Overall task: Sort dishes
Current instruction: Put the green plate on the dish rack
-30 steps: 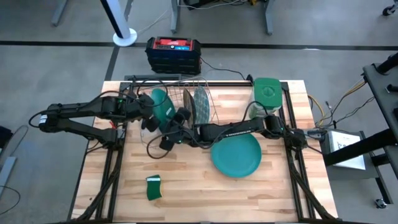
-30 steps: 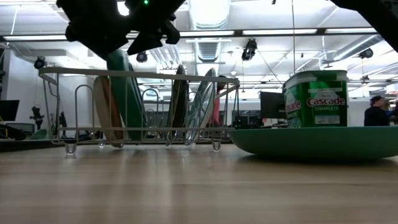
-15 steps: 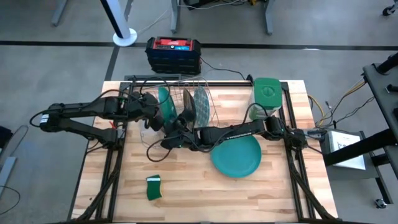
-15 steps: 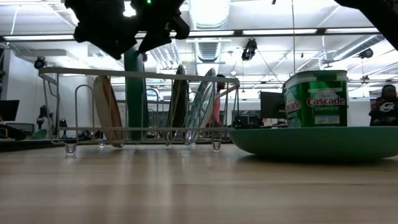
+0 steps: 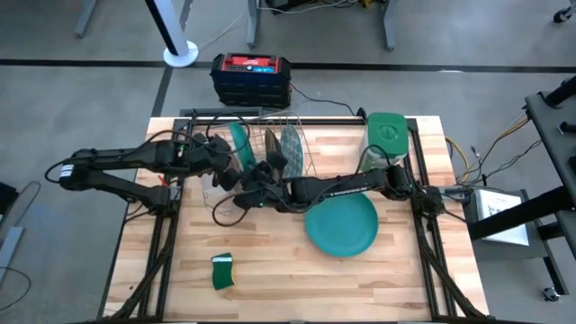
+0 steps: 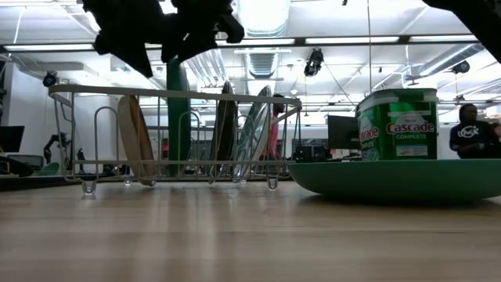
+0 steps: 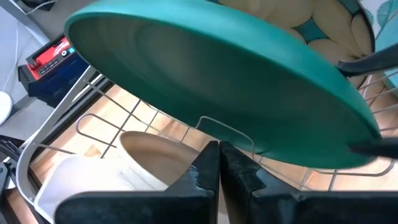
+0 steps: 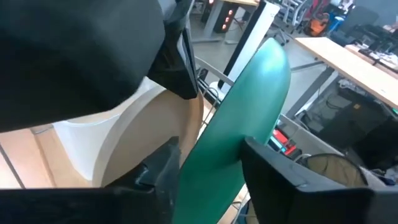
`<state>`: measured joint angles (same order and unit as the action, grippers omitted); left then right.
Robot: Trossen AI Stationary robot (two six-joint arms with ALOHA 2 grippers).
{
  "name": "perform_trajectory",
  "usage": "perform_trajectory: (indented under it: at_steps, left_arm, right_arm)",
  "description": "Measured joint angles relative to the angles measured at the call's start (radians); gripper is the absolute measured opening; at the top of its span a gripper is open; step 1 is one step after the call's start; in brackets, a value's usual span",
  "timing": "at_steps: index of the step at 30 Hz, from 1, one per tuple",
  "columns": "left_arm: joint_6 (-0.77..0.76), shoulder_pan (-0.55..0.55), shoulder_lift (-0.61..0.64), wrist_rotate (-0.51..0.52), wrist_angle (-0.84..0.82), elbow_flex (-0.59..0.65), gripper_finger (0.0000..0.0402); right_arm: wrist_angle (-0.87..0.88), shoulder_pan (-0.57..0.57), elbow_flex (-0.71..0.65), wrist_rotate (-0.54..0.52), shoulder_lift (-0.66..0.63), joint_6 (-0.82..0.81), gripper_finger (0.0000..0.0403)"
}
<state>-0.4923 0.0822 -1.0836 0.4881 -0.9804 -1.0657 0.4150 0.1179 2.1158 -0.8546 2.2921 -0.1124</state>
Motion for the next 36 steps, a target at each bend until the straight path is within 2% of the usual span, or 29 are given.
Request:
perform_trajectory:
  at_steps: [9, 11, 26, 32, 36]
  left_arm:
    - [0.041, 0.000, 0.032, 0.001, -0.001, 0.000, 0.0000]
    - [0.048, 0.000, 0.047, 0.001, -0.001, 0.000, 0.0000]
    - [0.088, 0.000, 0.233, 0.050, -0.005, -0.012, 0.0000]
    - [0.091, 0.000, 0.259, 0.046, -0.054, 0.004, 0.0000]
    - [0.092, 0.000, 0.249, 0.045, -0.052, 0.054, 0.0000]
  right_arm:
    - [0.102, -0.005, 0.063, 0.014, -0.002, 0.023, 0.0016]
    - [0.107, -0.005, 0.070, 0.018, -0.002, 0.024, 0.0005]
    - [0.107, -0.009, 0.123, 0.025, -0.026, 0.079, 0.0000]
    - [0.119, 0.019, 0.120, 0.030, -0.026, 0.096, 0.0000]
    - [0.150, 0.047, 0.120, 0.038, -0.033, 0.039, 0.0013]
